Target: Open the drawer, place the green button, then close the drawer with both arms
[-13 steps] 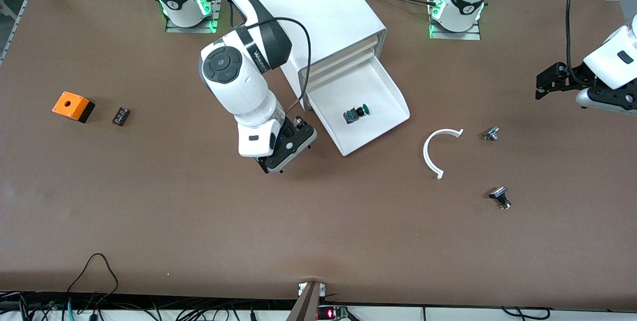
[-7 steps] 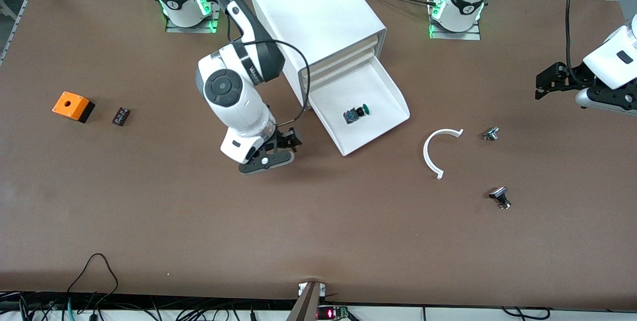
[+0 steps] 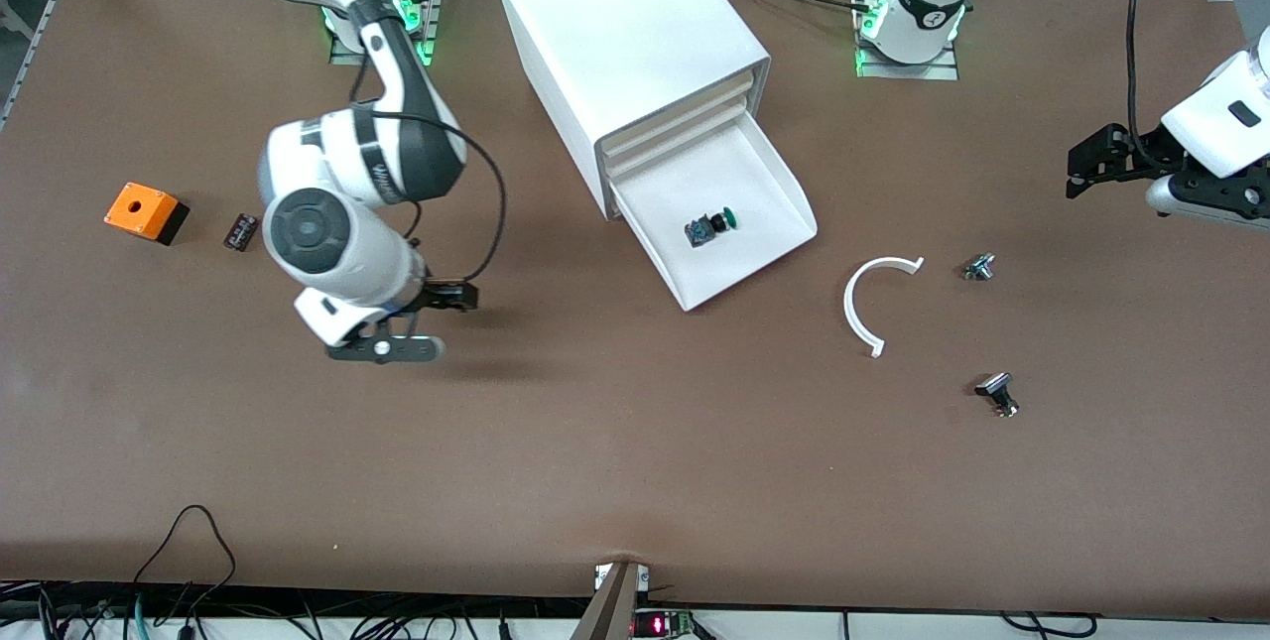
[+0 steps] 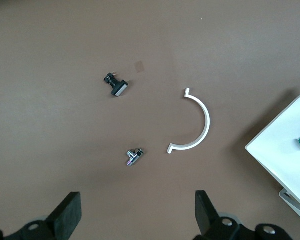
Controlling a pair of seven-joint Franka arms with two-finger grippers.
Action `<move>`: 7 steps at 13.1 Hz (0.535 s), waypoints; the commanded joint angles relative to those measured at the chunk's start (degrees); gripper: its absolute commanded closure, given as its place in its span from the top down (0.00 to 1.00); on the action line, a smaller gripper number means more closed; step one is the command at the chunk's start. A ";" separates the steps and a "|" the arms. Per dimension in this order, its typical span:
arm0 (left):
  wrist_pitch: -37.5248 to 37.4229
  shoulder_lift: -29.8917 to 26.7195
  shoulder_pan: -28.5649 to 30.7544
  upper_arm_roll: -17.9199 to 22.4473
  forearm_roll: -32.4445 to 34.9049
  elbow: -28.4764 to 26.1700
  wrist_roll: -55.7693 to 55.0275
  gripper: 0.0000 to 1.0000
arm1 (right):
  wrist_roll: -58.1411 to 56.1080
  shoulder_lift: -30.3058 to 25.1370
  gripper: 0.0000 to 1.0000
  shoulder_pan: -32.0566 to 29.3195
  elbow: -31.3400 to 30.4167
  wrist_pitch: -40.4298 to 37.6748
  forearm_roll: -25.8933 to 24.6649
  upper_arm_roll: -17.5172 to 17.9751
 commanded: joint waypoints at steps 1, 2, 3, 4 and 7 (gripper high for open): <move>-0.09 0.03 -0.27 -0.03 0.36 0.49 -0.75 1.00 | -0.24 -6.75 1.00 -6.87 -1.88 -1.31 0.36 0.93; -0.09 0.03 -0.27 -0.03 0.36 0.49 -0.75 1.00 | -0.16 -7.98 1.00 -8.03 -1.87 -1.40 0.19 1.11; -0.09 0.03 -0.27 -0.03 0.36 0.49 -0.75 1.00 | 0.10 -9.82 1.00 -9.26 -2.40 -1.75 -0.16 1.20; -0.09 0.03 -0.27 -0.03 0.36 0.49 -0.75 1.00 | 0.02 -11.15 1.00 -10.84 -2.58 -3.15 -0.25 1.46; -0.09 0.03 -0.27 0.06 0.36 0.49 -0.75 1.00 | -0.77 -15.10 1.00 -25.04 -3.01 -7.80 -4.18 13.54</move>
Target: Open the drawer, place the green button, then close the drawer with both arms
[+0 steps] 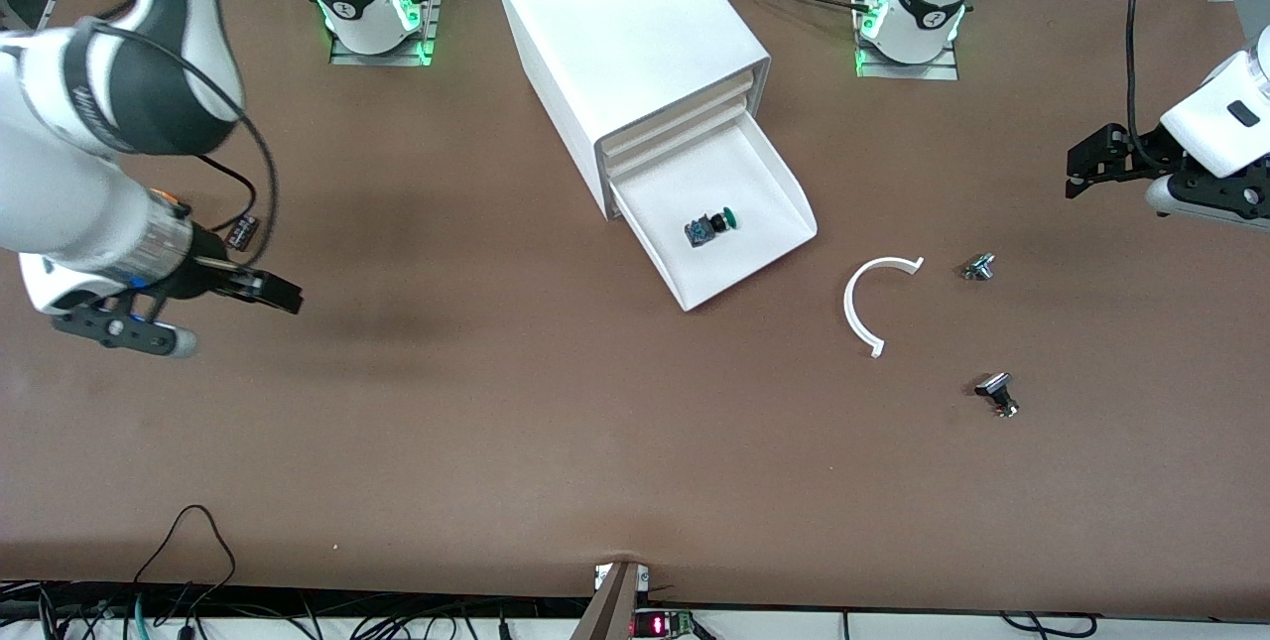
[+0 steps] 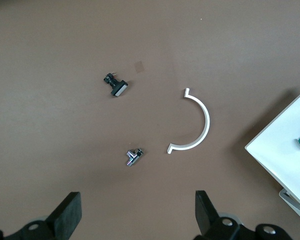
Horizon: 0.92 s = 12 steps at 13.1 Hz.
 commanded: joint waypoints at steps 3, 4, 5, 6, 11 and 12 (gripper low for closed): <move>-0.10 0.03 -0.24 0.00 0.36 0.48 -0.75 1.00 | -3.52 -10.99 1.00 -14.45 -10.28 -0.37 -4.99 12.90; -0.10 0.03 -0.24 0.08 0.36 0.48 -0.75 1.00 | -3.61 -13.19 1.00 -14.46 -11.87 -0.79 -5.17 12.81; -0.10 0.03 -0.24 0.00 0.36 0.48 -0.75 1.00 | -3.62 -13.39 1.00 -14.37 -11.45 -2.10 -6.12 12.64; -0.10 0.03 -0.24 0.00 0.36 0.48 -0.75 1.00 | -4.31 -13.22 1.00 -14.46 -10.67 -2.46 -8.57 12.72; -0.10 0.03 -0.16 0.08 0.36 0.48 -0.75 1.00 | -14.51 -12.68 1.00 -14.46 -10.57 -2.29 -9.47 12.72; -0.19 0.03 -0.16 0.08 0.28 0.48 -0.75 1.00 | -14.43 -12.77 1.00 -14.46 -10.57 -2.73 -9.47 12.72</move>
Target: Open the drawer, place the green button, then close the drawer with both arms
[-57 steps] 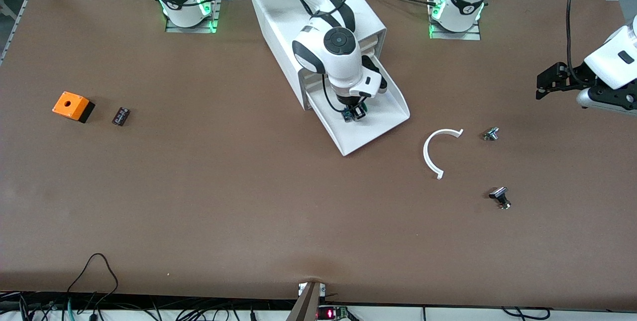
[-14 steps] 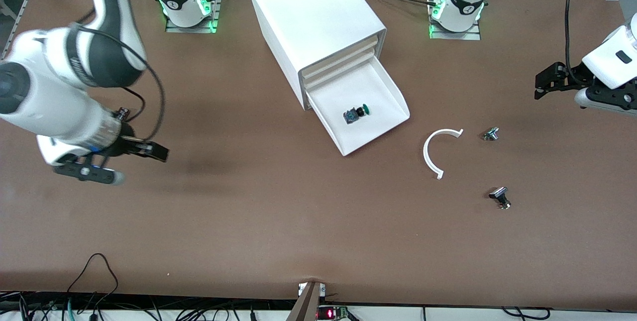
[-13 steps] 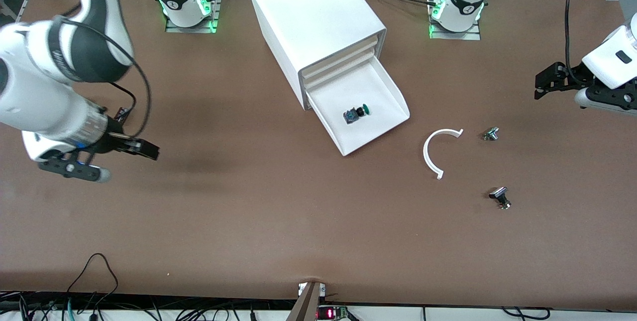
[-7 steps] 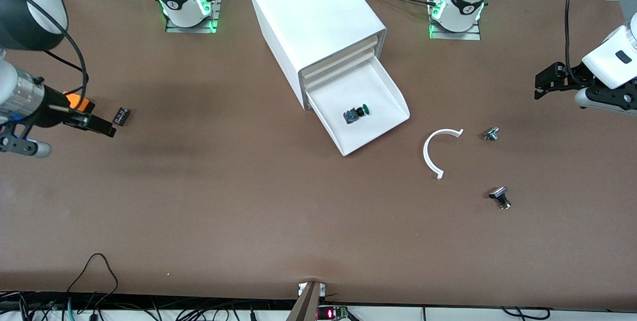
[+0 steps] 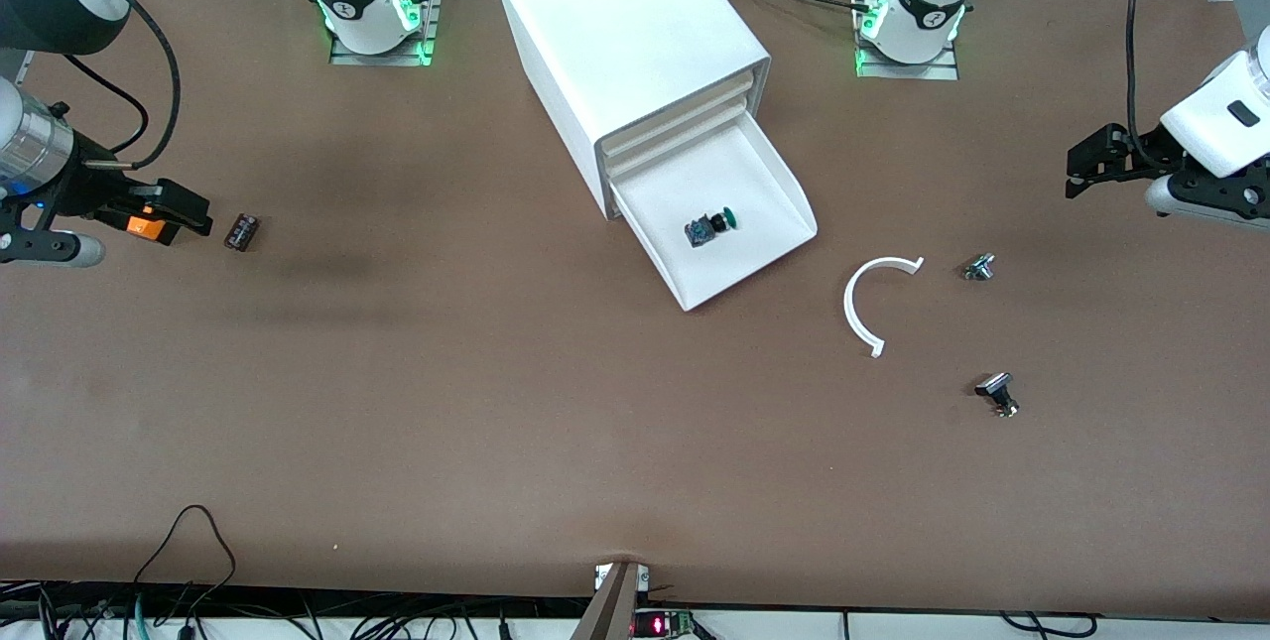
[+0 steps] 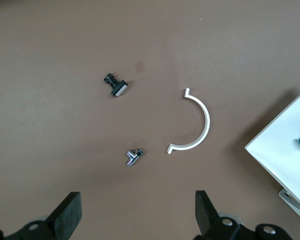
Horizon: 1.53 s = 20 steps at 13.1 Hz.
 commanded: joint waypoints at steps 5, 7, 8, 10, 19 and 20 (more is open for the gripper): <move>-0.19 0.03 -0.17 0.08 0.28 0.48 -0.84 1.00 | -5.24 -1.38 1.00 -0.89 -0.84 -0.40 0.81 -0.99; -0.19 0.03 -0.08 0.08 0.28 0.39 -1.01 1.00 | -4.72 -1.47 1.00 -0.89 -0.75 -0.49 1.44 -0.99; -0.28 0.03 -0.08 0.08 0.28 0.39 -1.79 1.00 | -5.15 -1.73 1.00 -0.80 -0.75 -0.66 1.27 -1.69; -0.36 0.03 -0.25 -0.01 0.28 0.39 -4.08 1.00 | -4.98 -1.73 1.00 -0.80 -0.75 -0.75 1.26 -1.69; -0.54 4.05 -0.43 0.08 1.15 2.05 -4.18 1.00 | -4.72 -0.50 1.00 -0.36 -0.75 -0.58 1.00 -1.34; -0.72 6.68 -0.52 0.08 1.33 3.62 -4.18 1.00 | -4.72 -0.50 1.00 -0.36 -0.75 -0.14 1.09 -1.34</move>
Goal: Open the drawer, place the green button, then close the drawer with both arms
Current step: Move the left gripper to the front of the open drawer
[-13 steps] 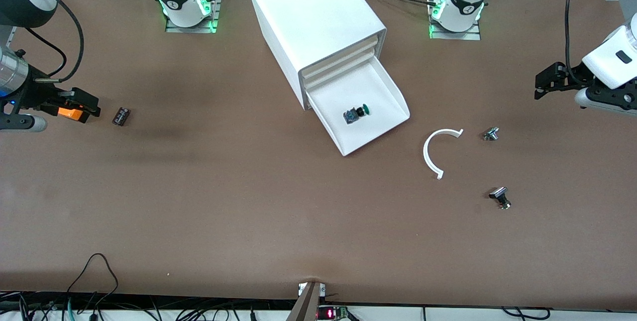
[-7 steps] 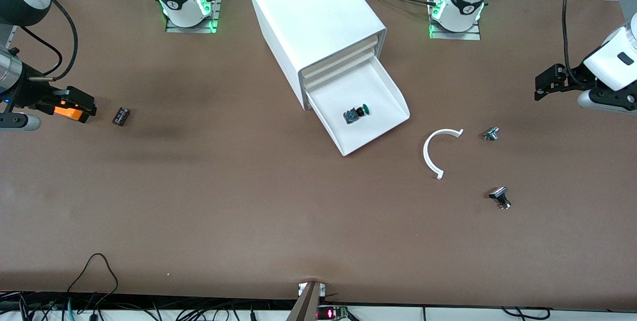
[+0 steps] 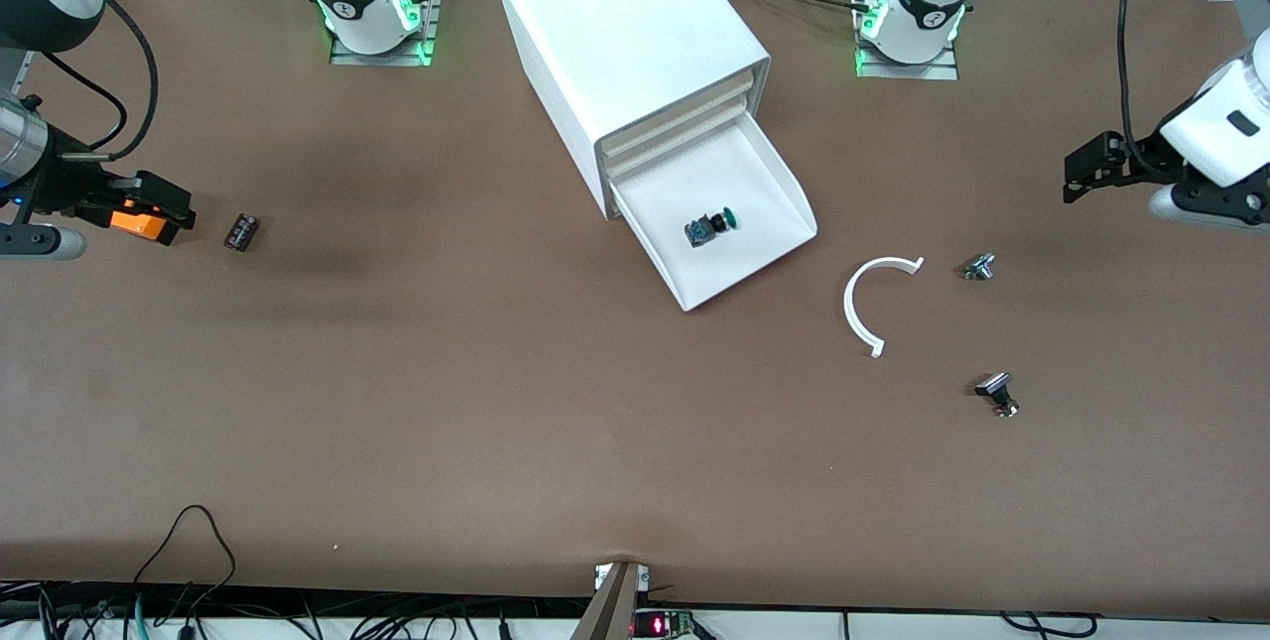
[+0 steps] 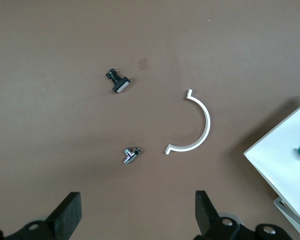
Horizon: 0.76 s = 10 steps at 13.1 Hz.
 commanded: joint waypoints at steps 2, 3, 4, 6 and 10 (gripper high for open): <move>-1.13 8.71 -0.30 0.17 1.33 4.81 0.04 1.00 | -0.55 -0.24 1.00 -0.02 -0.58 0.56 0.52 0.16; -1.57 8.89 -0.48 0.08 1.42 5.08 -0.04 1.00 | -0.55 -0.24 1.00 -0.02 -0.58 0.56 0.26 0.16; -1.58 8.89 -0.48 -0.01 1.42 4.73 0.05 1.00 | -0.55 -0.24 1.00 -0.02 -0.58 0.56 0.26 0.16; -2.10 10.81 -0.74 -0.44 0.63 5.07 -0.30 1.00 | -0.55 -0.15 1.00 -0.02 -0.67 2.39 0.35 0.16; 0.77 15.03 -0.83 -2.82 -4.63 3.85 -5.11 1.00 | -0.64 0.29 1.00 0.07 -0.58 2.67 0.26 0.25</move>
